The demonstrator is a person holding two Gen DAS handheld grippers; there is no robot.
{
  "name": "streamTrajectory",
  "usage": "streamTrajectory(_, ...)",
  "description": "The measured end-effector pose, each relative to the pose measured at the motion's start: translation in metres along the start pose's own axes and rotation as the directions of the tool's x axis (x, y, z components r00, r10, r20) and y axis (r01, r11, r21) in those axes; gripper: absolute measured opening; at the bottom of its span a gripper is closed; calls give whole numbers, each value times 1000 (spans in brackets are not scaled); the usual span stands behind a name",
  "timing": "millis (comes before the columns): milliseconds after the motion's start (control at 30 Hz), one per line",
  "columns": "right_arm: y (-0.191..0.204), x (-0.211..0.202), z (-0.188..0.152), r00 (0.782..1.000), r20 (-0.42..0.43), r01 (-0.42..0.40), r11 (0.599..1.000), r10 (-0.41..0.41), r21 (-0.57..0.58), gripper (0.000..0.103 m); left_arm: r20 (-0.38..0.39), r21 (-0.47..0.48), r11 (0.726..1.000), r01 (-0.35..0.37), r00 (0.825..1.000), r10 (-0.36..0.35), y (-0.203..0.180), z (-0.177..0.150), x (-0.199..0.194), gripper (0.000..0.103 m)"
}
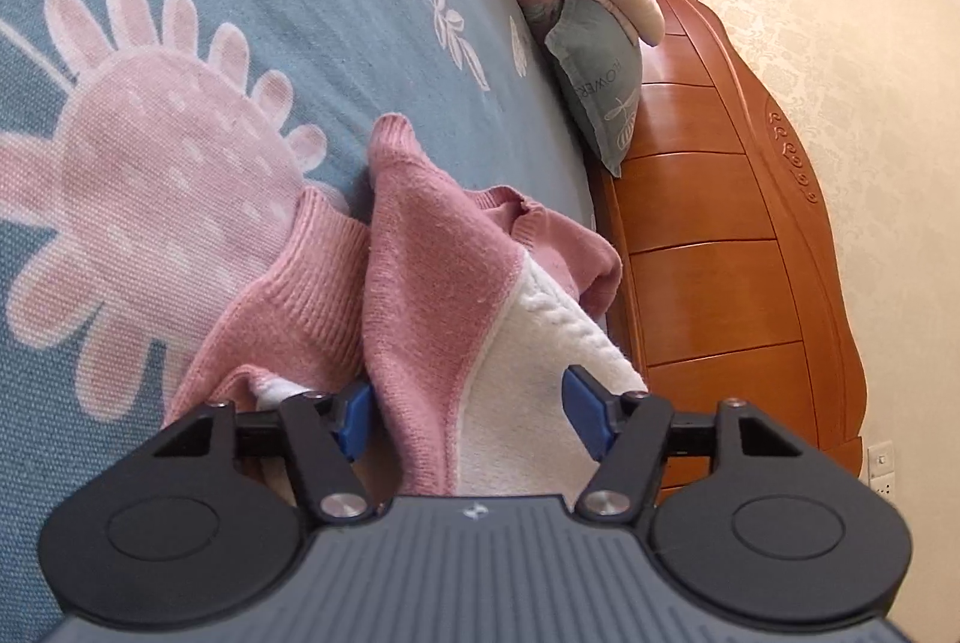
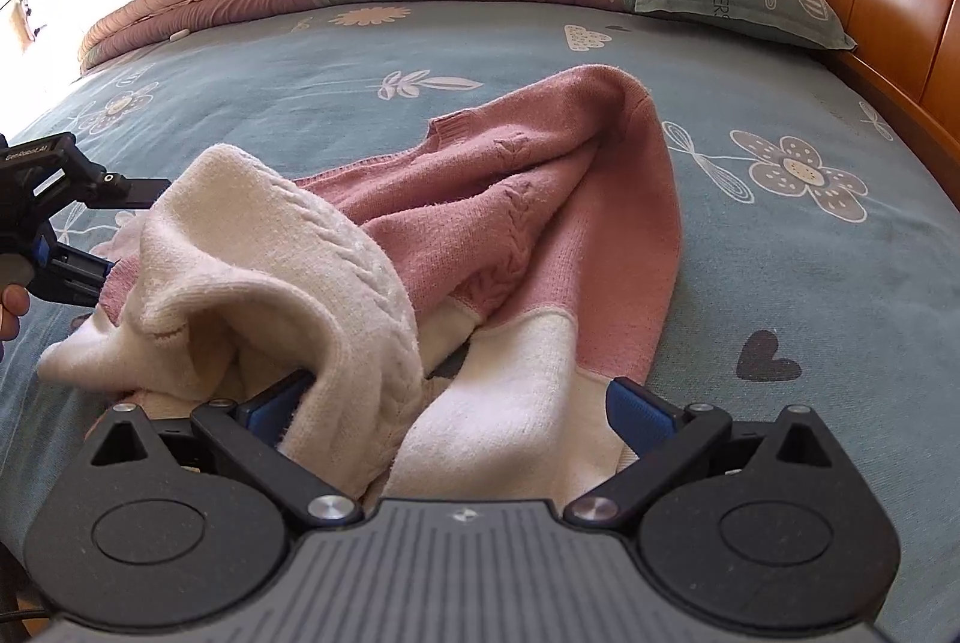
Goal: Fold clothes
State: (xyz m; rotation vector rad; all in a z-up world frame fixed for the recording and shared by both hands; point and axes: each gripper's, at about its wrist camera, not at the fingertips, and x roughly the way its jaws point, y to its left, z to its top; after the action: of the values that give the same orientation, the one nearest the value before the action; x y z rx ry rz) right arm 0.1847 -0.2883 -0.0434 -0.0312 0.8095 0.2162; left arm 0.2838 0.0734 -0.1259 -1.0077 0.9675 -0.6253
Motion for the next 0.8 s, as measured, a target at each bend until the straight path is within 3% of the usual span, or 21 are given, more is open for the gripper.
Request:
streamTrajectory(33,0,0,0,1000,-1,1,1000,-1,3,103,-5,-2,1000,-13,1000,13,-3,0,1,63)
streamTrajectory(167,-2,-3,-4,1000,1,-1,1000,1,2,103,-60,11,998,66,996,-65,4,-33,-14,65)
streamTrajectory(233,-6,0,-5,1000,-3,-19,999,19,25,103,-46,-4,997,75,996,-75,13,-30,-10,60)
streamTrajectory(300,-8,1,-5,1000,-8,-24,999,24,42,103,-35,-42,997,65,997,-66,20,-15,-2,43)
streamTrajectory(367,-5,0,-4,1000,-7,-16,999,16,38,103,-24,-12,1000,18,1000,-18,19,-1,8,31)
streamTrajectory(400,-3,-1,-4,1000,-5,-9,1000,9,27,103,-28,-15,1000,-17,999,16,21,1,12,18)
streamTrajectory(433,-1,-2,-5,1000,-3,-5,1000,6,21,103,-33,-26,999,-31,999,30,23,1,12,16)
streamTrajectory(600,-6,-2,-10,1000,-4,-18,999,18,46,103,-66,-16,1000,10,998,-11,28,-21,-2,16)
streamTrajectory(800,-4,-2,-10,1000,-2,-9,999,9,49,103,-112,69,996,-55,992,62,11,-11,14,16)
